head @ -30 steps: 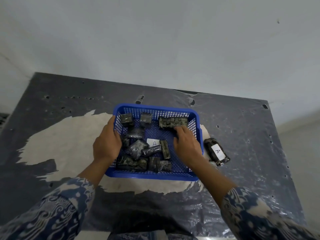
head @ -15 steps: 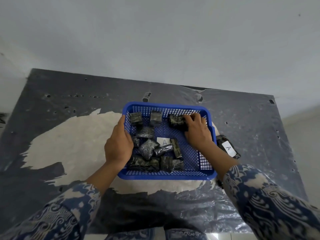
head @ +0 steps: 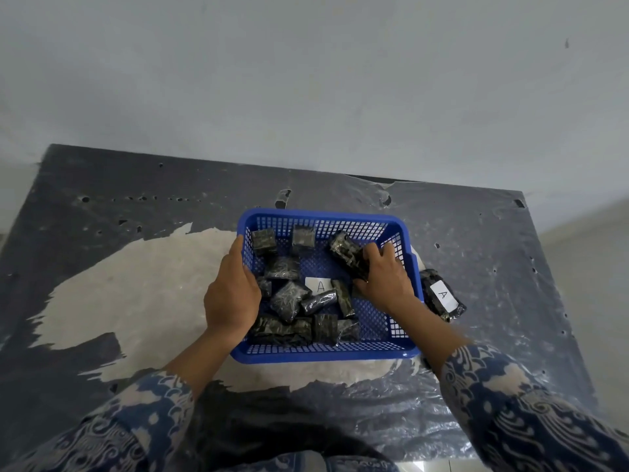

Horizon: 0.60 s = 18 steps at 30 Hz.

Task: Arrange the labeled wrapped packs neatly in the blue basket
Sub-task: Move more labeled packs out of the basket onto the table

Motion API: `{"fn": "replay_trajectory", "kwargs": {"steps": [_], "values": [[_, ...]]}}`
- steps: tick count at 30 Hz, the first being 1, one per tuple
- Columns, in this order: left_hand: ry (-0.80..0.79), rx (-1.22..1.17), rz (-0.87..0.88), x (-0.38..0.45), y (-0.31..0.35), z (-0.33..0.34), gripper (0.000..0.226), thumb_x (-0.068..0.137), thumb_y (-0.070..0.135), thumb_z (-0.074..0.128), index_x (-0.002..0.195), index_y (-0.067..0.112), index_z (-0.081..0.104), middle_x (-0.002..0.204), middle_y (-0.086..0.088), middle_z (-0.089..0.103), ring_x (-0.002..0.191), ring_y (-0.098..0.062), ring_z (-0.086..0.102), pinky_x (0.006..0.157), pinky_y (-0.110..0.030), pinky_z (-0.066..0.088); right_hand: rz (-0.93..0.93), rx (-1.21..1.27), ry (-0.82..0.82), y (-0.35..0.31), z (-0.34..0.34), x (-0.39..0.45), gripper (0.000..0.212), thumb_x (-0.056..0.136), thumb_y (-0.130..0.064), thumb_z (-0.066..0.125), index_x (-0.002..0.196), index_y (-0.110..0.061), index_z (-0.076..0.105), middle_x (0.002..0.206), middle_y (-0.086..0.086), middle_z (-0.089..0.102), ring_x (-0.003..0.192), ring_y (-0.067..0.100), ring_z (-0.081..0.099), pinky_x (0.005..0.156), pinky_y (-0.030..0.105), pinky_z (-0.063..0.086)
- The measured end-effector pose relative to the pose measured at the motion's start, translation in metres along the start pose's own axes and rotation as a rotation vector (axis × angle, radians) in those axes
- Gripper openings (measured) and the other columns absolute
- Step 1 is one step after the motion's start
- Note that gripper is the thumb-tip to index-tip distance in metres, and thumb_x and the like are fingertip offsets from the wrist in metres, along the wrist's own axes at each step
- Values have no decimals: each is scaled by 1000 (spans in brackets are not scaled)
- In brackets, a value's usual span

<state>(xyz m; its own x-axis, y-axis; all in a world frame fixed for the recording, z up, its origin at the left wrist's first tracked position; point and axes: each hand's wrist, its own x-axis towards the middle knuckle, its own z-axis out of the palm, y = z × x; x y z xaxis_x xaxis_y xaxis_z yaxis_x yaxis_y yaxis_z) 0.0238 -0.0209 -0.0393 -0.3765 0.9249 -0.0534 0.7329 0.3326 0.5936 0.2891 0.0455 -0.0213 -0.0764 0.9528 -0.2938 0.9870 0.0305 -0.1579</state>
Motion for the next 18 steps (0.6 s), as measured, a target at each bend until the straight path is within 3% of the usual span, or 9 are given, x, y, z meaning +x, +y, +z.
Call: {"fn": "replay_trajectory", "kwargs": {"steps": [4,10,12,14,16,18], "values": [[-2,-10,-2,2,-1,1,56,103,20,44,157,23,27,139,-6,56,88,-34,66,59,-35,44,18,65,-35,1,7,-17,48,84,-31,74,114,-18,38,116,10,39,89,37,57,74,48,53],[-3,-35,1,0,0,2,56,104,19,44,157,24,27,142,-7,55,86,-34,66,58,-35,46,207,588,12,1,12,-35,10,100,-21,52,102,-12,57,96,6,65,83,25,61,63,33,42],[0,-40,-7,0,-1,1,56,104,19,44,157,25,27,144,-6,54,91,-35,67,62,-35,48,207,550,31,0,14,-36,14,102,-17,48,103,-8,59,99,11,66,85,27,59,66,32,40],[2,-41,-7,0,0,0,55,104,20,43,157,25,27,145,-6,54,96,-35,67,65,-36,48,183,497,74,-3,17,-37,22,103,-19,47,113,-4,60,112,14,61,96,27,56,79,35,45],[4,-40,2,0,0,1,55,104,20,43,156,25,28,145,-6,54,99,-36,67,68,-39,50,162,492,125,-10,18,-35,33,103,-30,49,125,-7,56,123,12,54,105,25,53,91,37,45],[4,-42,7,1,1,1,54,104,20,43,156,24,29,145,-6,54,101,-36,66,70,-41,53,153,425,116,-17,22,-31,45,101,-49,45,126,-13,54,122,9,56,107,26,56,91,40,48]]}}
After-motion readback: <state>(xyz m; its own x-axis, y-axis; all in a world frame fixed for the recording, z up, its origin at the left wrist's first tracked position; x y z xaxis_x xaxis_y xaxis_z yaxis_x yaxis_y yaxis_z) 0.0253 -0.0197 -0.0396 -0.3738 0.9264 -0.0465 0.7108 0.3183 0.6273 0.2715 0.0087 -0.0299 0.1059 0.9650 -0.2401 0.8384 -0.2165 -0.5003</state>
